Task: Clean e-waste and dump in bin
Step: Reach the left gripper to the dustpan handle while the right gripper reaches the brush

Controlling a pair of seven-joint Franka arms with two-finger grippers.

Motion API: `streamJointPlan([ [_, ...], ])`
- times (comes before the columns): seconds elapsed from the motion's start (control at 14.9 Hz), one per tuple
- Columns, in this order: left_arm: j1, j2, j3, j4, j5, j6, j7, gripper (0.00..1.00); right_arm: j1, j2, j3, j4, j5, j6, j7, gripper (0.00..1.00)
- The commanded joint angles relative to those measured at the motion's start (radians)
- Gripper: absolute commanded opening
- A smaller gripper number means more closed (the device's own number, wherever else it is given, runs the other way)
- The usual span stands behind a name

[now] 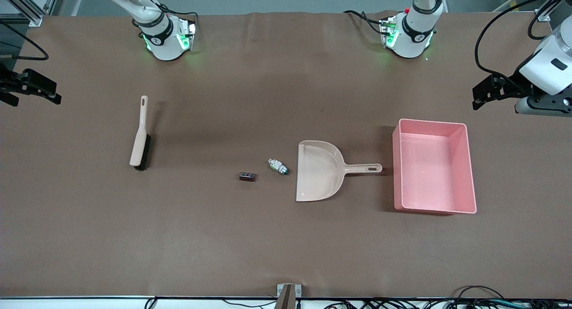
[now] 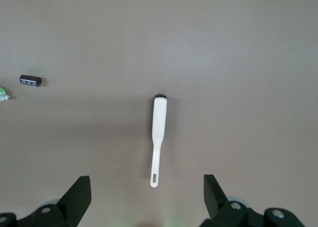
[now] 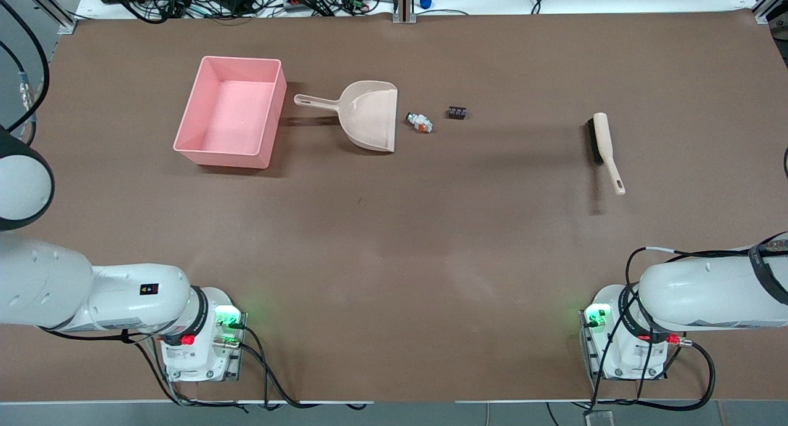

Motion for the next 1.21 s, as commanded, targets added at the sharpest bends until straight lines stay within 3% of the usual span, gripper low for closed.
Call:
streamJointPlan([
  [0.0, 0.003, -0.004, -0.002, 0.009, 0.009, -0.028, 0.008, 1.0, 0.005, -0.012, -0.003, -0.006, 0.013, -0.008, 0.007, 1.0],
  [0.47, -0.017, 0.051, -0.009, 0.023, 0.028, -0.008, 0.001, 1.0, 0.021, -0.012, -0.003, -0.003, 0.011, -0.002, 0.004, 1.0],
  [0.67, -0.062, 0.107, -0.066, -0.014, 0.028, 0.087, 0.027, 1.0, 0.017, -0.012, -0.004, -0.018, 0.008, 0.002, 0.007, 1.0],
  [0.94, -0.094, 0.218, -0.179, -0.023, 0.048, 0.196, 0.125, 1.0, -0.016, -0.015, -0.009, -0.231, 0.007, 0.114, 0.008, 1.0],
  [1.14, -0.155, 0.287, -0.189, -0.029, 0.05, 0.258, 0.215, 0.99, -0.029, -0.015, -0.009, -0.404, 0.007, 0.255, -0.007, 1.0],
])
